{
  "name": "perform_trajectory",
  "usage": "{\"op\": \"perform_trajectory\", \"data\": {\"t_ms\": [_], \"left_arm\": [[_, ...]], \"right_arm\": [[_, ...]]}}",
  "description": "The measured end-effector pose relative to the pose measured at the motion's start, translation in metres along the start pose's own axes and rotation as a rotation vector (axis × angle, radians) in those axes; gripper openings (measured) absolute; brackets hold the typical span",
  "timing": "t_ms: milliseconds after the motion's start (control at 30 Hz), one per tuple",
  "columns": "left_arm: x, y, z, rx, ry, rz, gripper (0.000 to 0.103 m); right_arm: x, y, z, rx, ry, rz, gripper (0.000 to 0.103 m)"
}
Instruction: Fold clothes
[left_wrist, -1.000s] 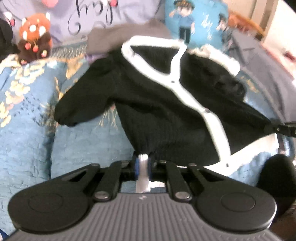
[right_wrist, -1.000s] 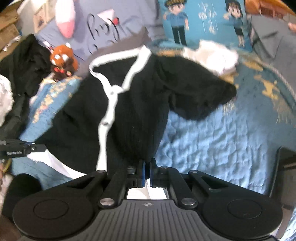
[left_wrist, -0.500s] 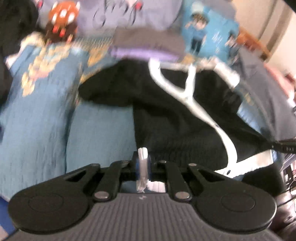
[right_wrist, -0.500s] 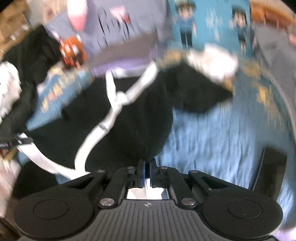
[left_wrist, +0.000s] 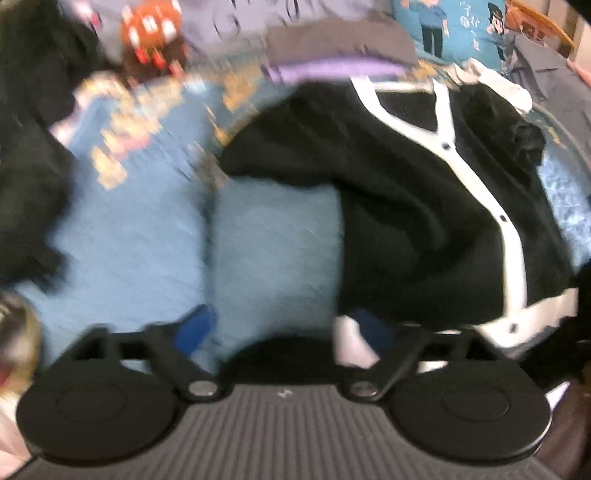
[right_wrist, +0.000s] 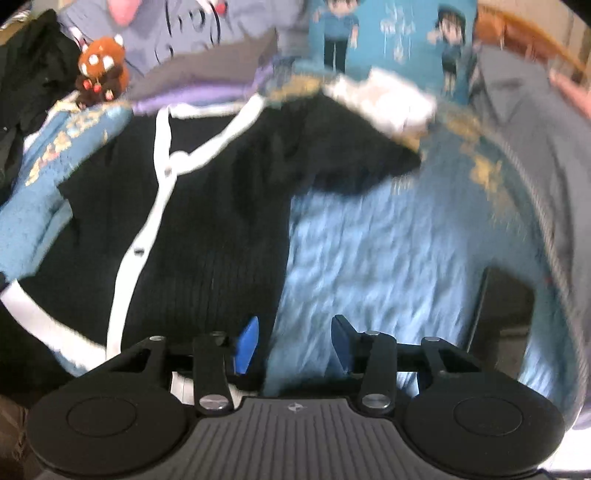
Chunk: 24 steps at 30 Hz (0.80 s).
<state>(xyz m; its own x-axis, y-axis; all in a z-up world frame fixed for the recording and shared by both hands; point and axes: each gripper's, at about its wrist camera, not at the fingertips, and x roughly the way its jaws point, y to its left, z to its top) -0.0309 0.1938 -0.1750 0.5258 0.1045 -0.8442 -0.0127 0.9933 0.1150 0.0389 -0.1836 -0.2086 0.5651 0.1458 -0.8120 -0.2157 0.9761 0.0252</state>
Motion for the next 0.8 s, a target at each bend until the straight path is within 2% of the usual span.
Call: {"op": "perform_trajectory", "data": {"t_ms": [133,267,433,533,667,700,733,800], "left_arm": [[-0.025,0.013,0.015,-0.011,-0.080,0.026,0.097],[-0.020,0.003,0.038,0.009,-0.110,0.011,0.099],[-0.005,-0.036,0.053,0.048,-0.115,-0.040,0.103],[0.011,-0.049,0.050,0.050,-0.086,-0.070,0.103],[0.033,-0.057,0.047,0.064,-0.048,-0.082,0.103],[0.037,-0.057,0.047,0.064,-0.043,-0.083,0.103],[0.042,-0.056,0.047,0.063,-0.038,-0.084,0.103],[0.047,-0.053,0.048,0.056,-0.034,-0.099,0.103]], "right_arm": [[0.006,0.017,0.036,-0.104,-0.071,0.051,0.044],[0.037,0.063,0.075,-0.225,-0.118,0.186,0.044],[0.100,0.099,0.132,-0.287,-0.079,0.319,0.042],[0.134,0.115,0.160,-0.366,-0.040,0.342,0.042],[0.168,0.129,0.178,-0.431,0.061,0.353,0.039],[0.176,0.131,0.180,-0.431,0.096,0.360,0.031],[0.182,0.133,0.181,-0.434,0.123,0.364,0.019],[0.190,0.136,0.180,-0.437,0.161,0.359,0.003]]}}
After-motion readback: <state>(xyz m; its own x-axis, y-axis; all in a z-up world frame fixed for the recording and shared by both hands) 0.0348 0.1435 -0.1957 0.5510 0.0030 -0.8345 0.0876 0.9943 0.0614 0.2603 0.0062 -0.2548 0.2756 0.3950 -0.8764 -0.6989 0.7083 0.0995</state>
